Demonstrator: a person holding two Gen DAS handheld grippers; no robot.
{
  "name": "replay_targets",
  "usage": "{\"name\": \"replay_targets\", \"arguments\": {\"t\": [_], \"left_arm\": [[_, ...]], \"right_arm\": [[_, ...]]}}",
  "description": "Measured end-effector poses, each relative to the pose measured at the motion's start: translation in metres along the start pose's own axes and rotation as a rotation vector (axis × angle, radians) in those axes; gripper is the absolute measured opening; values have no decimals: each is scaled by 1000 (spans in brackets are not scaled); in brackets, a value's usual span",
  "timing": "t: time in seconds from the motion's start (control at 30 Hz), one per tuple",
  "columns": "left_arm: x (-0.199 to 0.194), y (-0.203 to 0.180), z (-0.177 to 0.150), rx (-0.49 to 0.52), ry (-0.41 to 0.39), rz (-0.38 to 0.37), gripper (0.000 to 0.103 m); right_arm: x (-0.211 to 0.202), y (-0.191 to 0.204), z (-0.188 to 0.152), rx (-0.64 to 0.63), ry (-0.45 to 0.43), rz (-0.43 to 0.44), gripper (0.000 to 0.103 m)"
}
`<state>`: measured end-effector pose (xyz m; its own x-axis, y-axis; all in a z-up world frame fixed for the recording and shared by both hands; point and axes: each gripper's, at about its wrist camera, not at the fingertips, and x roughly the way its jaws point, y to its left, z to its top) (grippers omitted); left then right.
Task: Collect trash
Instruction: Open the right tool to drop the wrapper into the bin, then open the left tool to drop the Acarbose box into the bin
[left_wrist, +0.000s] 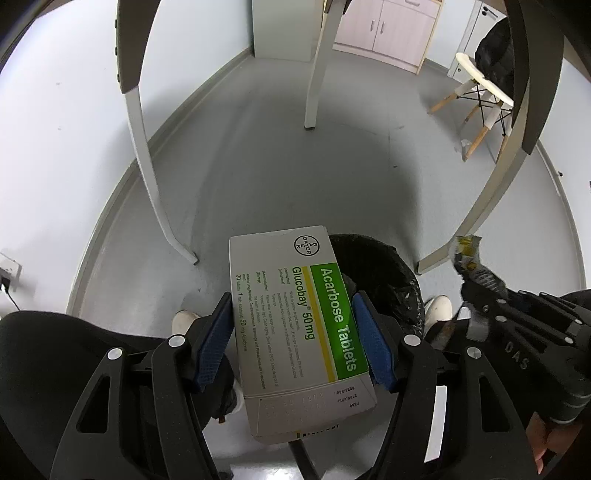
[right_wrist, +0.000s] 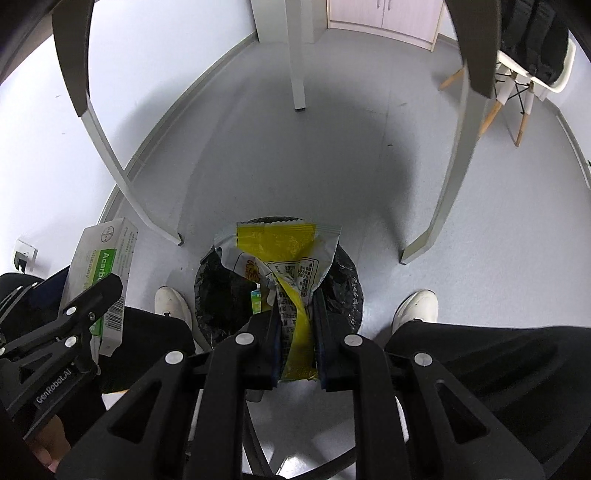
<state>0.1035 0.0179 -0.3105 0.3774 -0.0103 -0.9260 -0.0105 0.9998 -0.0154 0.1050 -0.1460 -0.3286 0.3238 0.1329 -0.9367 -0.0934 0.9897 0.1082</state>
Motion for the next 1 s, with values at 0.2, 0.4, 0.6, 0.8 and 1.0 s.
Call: {"name": "replay_targets", "arguments": {"t": [0.2,0.4,0.6,0.8,1.0], "left_arm": [[4,5,-4,-16,7,10,64],[11,6,-4,-28,17,15,64],[16,-4,-1,-36,27,-4,64],[24,-26,1,-10,39,-24,64],[31,-43,-2,-10,58,-68,65]], "right_arm": [[16,14,3,-32,23,12,25],[18,11,8,-24,1,-6,56],[0,-6,7,8,-60,-26,89],[-10,-31,-1,27,-86,-15,95],[-12,-52,-10,40,-85,-40,95]]}}
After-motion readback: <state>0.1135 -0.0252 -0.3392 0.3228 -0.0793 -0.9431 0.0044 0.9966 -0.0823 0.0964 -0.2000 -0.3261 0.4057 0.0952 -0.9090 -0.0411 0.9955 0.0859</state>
